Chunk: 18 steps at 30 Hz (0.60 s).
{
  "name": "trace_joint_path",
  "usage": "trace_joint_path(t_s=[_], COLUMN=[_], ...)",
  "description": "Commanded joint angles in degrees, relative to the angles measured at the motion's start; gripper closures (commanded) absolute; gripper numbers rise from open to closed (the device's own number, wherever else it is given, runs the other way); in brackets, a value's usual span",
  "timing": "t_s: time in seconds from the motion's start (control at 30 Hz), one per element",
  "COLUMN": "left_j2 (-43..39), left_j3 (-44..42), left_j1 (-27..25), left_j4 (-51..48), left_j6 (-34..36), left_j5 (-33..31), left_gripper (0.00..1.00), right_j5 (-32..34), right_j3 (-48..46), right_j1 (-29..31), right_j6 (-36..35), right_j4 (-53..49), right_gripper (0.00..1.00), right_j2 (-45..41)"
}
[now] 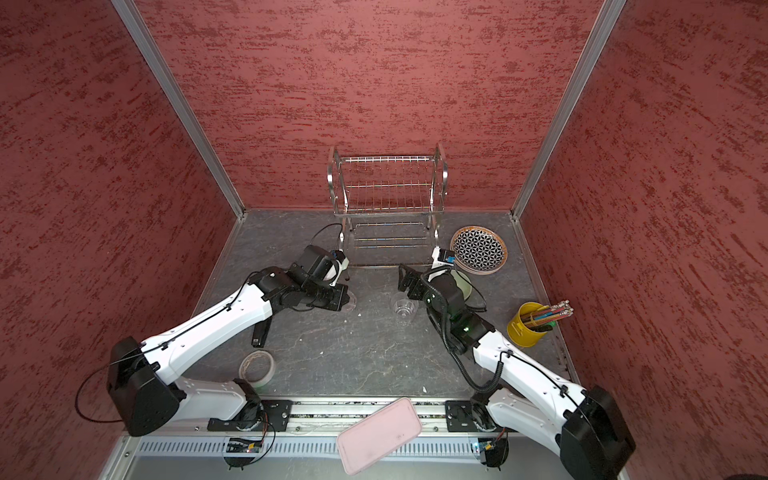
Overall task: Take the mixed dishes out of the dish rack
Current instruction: 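Lower the clear cup beside the other cup with the left gripper and open it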
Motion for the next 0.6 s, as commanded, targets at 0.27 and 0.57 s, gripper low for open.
trace_joint_path(t_s=[0.27, 0.57], left_j2=[6.9, 17.8], left_j3=[6.7, 13.6], left_j1=[-6.4, -13.3], left_j4=[-5.2, -10.2], left_j6=[4.4, 7.5], left_j5=[-8.5, -16.2], left_gripper=[1.0, 1.0], right_j5=[3.5, 5.7], right_j3=[-2.0, -5.5], right_j1=[0.2, 0.1], right_j6=[-0.1, 0.5], right_j4=[-0.6, 1.2], right_gripper=[0.02, 0.01], right_j2=[-2.9, -6.9])
